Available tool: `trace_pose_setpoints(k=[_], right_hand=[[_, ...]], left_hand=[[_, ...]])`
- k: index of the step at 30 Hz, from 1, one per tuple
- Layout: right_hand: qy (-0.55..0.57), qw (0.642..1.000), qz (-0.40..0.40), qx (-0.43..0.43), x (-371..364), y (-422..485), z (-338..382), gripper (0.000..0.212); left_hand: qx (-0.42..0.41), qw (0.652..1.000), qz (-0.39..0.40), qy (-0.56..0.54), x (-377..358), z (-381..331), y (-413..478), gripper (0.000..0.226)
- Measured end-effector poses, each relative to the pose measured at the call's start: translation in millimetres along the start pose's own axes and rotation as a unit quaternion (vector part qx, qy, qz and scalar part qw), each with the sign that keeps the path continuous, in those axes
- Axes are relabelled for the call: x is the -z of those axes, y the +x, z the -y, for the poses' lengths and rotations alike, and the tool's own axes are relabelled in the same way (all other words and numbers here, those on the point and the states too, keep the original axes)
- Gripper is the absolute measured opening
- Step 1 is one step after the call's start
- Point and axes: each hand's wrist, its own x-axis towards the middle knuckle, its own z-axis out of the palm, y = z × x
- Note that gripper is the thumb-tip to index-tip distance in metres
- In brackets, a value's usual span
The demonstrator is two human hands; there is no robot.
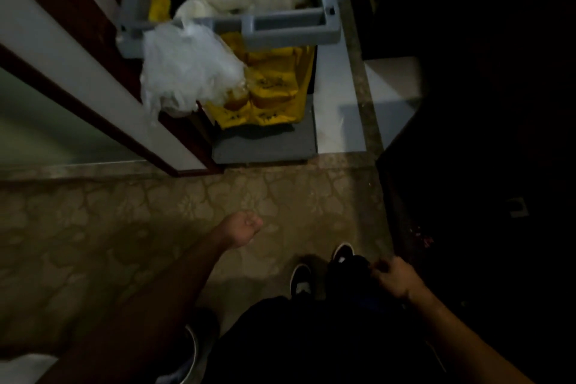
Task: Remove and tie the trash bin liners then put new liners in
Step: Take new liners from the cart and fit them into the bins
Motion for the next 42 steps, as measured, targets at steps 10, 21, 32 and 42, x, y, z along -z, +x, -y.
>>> trace_pose_setpoints(k=[10, 21, 32, 42], right_hand=[[0.02, 0.994, 0.064, 0.087, 80.9, 132.3, 123.9, 0.019], [0.127, 0.898, 0.085, 0.413, 187.0, 121.2, 454.8, 0.017], [-0.116, 0.872, -0.171, 0.443, 155.0, 80.2, 636.6, 0.044], [-0.072, 0.929, -0.207, 0.298, 141.2, 99.0, 640.9, 0.026]], left_hand=[[0.024, 0.997, -0.076, -0.01, 81.3, -57.4, 62.8, 0.014], [0.173, 0.96, -0.124, -0.179, 96.7, 10.0, 47.2, 0.017], [0.14, 0.932, -0.234, -0.24, 240.8, 58.0, 21.0, 0.009], [-0.059, 0.93, -0.293, -0.214, 366.1, -10.4, 43.2, 0.015]])
